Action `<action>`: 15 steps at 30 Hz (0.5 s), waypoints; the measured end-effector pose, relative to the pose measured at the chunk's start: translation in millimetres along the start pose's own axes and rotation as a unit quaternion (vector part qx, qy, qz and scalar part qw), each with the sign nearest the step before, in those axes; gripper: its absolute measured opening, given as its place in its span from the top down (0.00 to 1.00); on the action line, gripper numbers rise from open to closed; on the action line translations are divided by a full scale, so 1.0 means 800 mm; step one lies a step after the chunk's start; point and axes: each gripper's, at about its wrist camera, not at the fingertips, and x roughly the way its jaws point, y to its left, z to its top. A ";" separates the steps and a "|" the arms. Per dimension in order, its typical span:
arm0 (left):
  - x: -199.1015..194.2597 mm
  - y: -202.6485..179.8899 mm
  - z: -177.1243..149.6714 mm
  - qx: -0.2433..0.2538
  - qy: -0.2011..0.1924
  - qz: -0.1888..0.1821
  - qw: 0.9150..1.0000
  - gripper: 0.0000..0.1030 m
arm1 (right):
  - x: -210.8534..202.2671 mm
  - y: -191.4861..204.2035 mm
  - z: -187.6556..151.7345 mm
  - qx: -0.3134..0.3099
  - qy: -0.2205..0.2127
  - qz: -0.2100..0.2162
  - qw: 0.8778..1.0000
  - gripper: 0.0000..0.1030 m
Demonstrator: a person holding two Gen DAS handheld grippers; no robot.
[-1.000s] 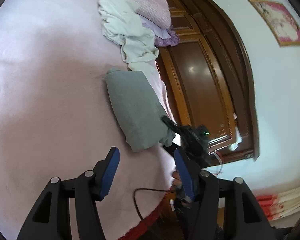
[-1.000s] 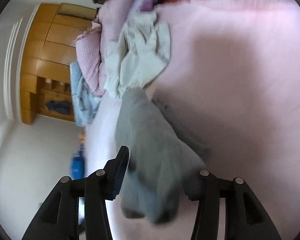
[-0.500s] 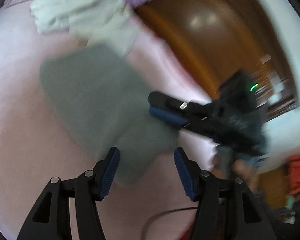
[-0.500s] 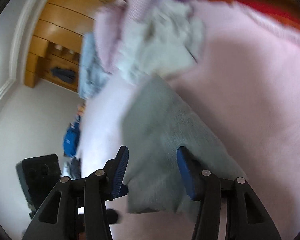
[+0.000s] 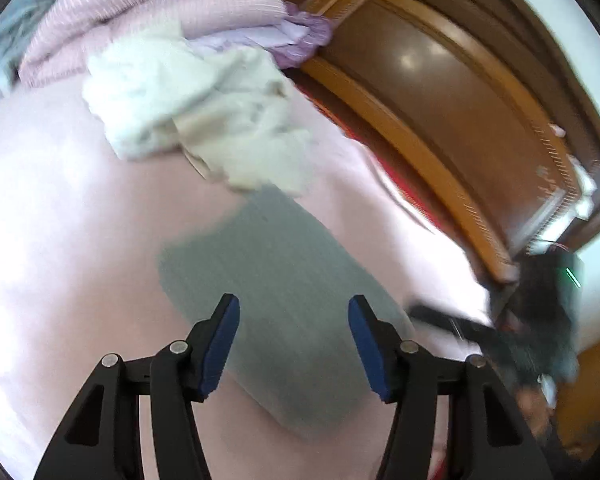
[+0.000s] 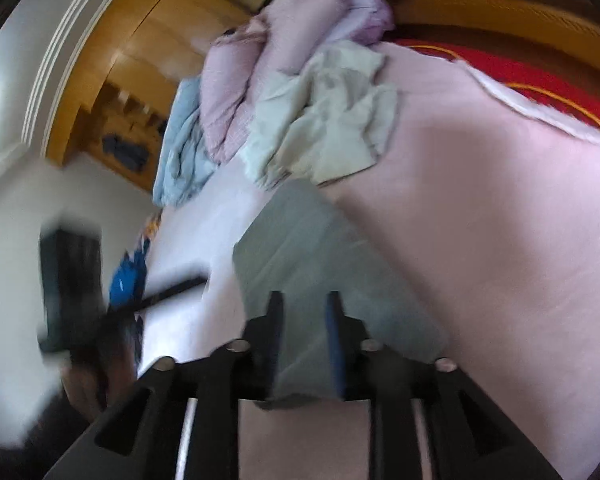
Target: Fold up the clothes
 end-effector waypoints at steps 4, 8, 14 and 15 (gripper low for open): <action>0.054 0.003 0.030 0.015 0.041 0.083 0.996 0.49 | 0.044 -0.016 -0.003 0.002 0.049 -0.036 0.998 0.72; 0.106 0.030 0.025 -0.028 0.069 0.082 0.994 0.42 | 0.068 -0.036 -0.002 0.030 0.062 -0.032 0.997 0.75; 0.057 0.030 0.018 -0.039 0.019 0.066 0.997 0.44 | 0.056 -0.026 0.003 0.024 0.059 -0.032 0.997 0.75; 0.040 0.030 0.009 -0.038 0.000 0.059 0.998 0.43 | 0.048 -0.019 0.001 0.015 0.054 -0.032 0.998 0.70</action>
